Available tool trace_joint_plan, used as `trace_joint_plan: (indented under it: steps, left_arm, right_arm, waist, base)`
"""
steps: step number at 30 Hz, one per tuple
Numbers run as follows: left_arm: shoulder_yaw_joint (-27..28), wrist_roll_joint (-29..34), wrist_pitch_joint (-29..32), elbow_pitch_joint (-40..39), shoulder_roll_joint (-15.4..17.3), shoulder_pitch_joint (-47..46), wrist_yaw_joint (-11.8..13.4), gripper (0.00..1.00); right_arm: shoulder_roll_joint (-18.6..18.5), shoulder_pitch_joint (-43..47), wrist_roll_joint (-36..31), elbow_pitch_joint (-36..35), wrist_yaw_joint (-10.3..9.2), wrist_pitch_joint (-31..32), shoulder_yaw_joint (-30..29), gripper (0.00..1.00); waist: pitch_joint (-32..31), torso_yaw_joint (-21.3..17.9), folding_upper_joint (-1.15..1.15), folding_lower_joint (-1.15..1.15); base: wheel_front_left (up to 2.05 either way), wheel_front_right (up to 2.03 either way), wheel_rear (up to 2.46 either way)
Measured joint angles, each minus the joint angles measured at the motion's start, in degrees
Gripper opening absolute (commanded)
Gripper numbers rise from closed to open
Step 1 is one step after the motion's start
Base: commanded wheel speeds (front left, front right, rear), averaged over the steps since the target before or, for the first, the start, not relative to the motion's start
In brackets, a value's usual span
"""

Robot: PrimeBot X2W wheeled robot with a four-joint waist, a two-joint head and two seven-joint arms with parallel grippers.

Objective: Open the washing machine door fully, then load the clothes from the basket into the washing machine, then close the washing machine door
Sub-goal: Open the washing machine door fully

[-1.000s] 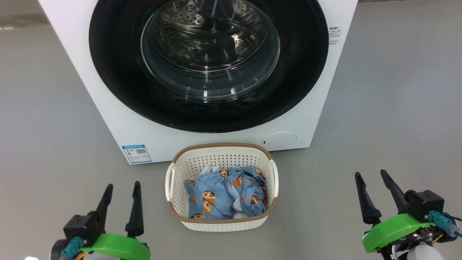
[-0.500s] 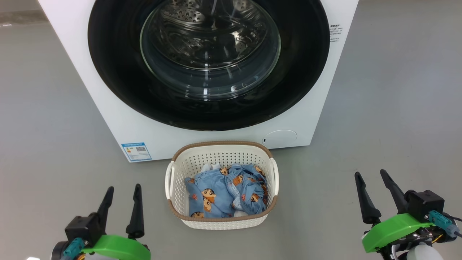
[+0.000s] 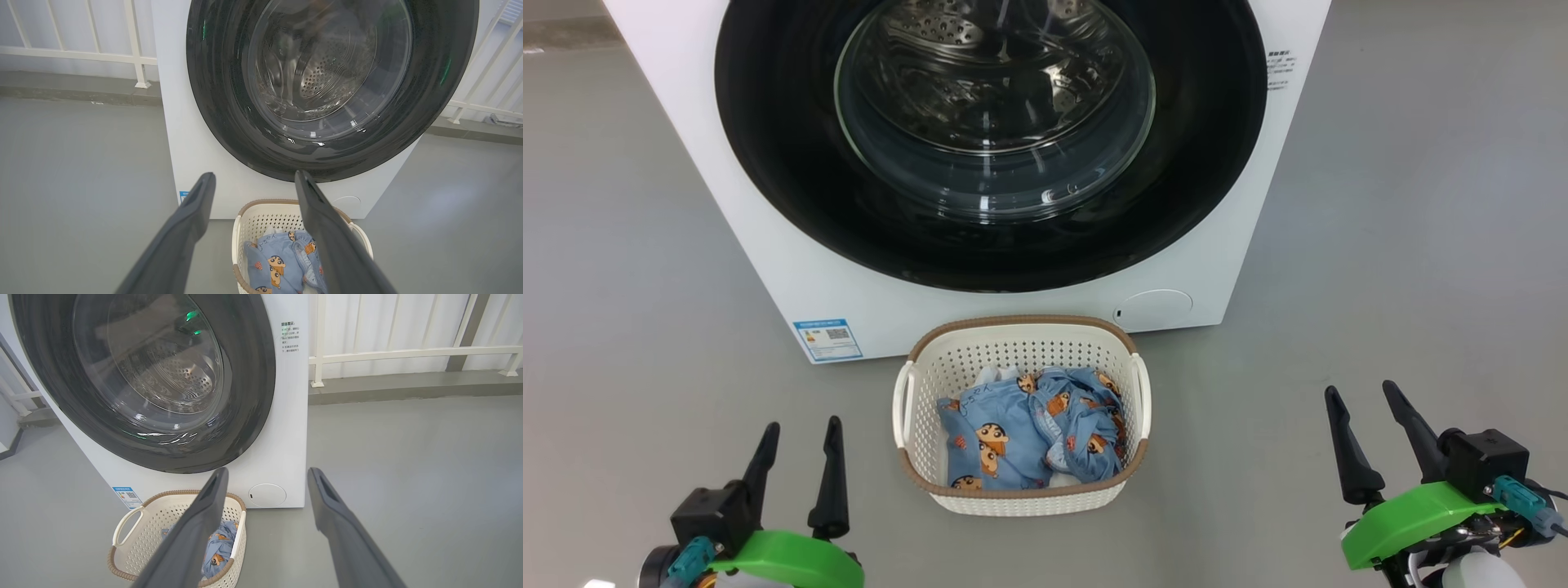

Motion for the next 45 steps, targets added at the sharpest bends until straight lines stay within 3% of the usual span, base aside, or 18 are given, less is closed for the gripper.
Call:
trace_joint_plan:
  steps: [26,45]
  left_arm:
    - [-0.03,0.37,-0.18,-0.87,-0.02,-0.96,0.52,1.0]
    - [0.08,0.97,-0.18,-0.91,0.0,-0.96,0.52,1.0]
  right_arm:
    - [-0.43,-0.89,0.31,-0.2,0.0,-0.01,-0.14,1.0]
    - [-0.25,-0.89,0.31,-0.16,0.0,-0.19,-0.16,1.0]
  waist:
    - [0.77,-0.45,0.0,0.0]
    - [0.68,-0.76,0.0,0.0]
  base:
    - [0.98,0.97,-1.95]
    - [0.14,0.14,-0.28]
